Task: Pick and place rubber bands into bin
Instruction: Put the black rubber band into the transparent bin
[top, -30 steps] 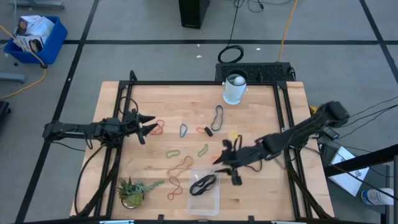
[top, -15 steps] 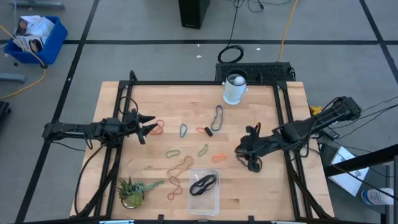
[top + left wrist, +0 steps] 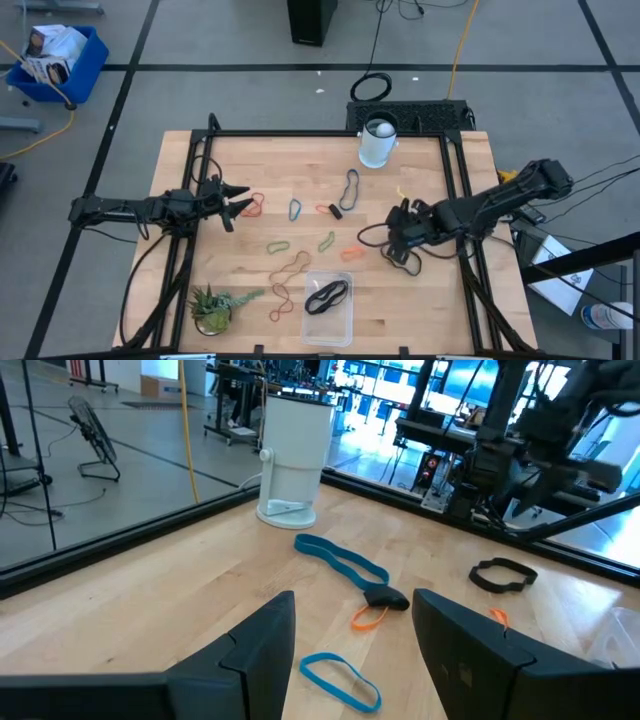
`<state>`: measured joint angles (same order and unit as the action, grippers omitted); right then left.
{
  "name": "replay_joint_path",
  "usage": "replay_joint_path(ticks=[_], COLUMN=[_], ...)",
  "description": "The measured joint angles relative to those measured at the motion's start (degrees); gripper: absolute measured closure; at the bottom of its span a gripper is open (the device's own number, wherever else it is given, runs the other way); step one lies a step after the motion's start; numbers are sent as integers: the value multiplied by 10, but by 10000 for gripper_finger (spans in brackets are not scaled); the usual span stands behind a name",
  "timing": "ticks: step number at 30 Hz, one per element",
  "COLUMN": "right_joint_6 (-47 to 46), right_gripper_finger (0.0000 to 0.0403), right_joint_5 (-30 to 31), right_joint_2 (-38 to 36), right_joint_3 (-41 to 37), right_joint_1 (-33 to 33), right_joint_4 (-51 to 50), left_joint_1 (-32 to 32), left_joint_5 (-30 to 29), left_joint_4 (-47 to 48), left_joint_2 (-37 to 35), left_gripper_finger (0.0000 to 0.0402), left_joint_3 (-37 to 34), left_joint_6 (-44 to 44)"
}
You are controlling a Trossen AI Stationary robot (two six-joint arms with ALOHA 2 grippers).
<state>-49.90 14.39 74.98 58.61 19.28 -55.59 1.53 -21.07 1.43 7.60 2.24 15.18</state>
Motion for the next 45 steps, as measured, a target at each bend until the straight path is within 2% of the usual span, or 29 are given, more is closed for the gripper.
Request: replay_joint_path(ticks=[8, 17, 28, 34, 39, 45], right_joint_6=[-15, -5, 30, 35, 23, 25], right_gripper_finger=[264, 264, 264, 264, 264, 276], right_joint_5=[-57, -72, -106, -163, -171, -174], right_joint_2=[75, 138, 141, 141, 139, 140], right_joint_3=[0, 0, -3, -64, -119, -146], right_joint_1=[-40, -66, -84, -88, -88, -88], right_joint_4=[-11, -8, 10, 94, 153, 154], left_joint_1=[0, 0, 0, 0, 0, 0], left_joint_5=[0, 0, 0, 0, 0, 0], left_joint_4=[0, 0, 0, 0, 0, 0], left_joint_2=[0, 0, 0, 0, 0, 0], left_gripper_finger=[192, 192, 192, 192, 192, 192], left_joint_3=[0, 0, 0, 0, 0, 0], left_joint_6=[0, 0, 0, 0, 0, -10])
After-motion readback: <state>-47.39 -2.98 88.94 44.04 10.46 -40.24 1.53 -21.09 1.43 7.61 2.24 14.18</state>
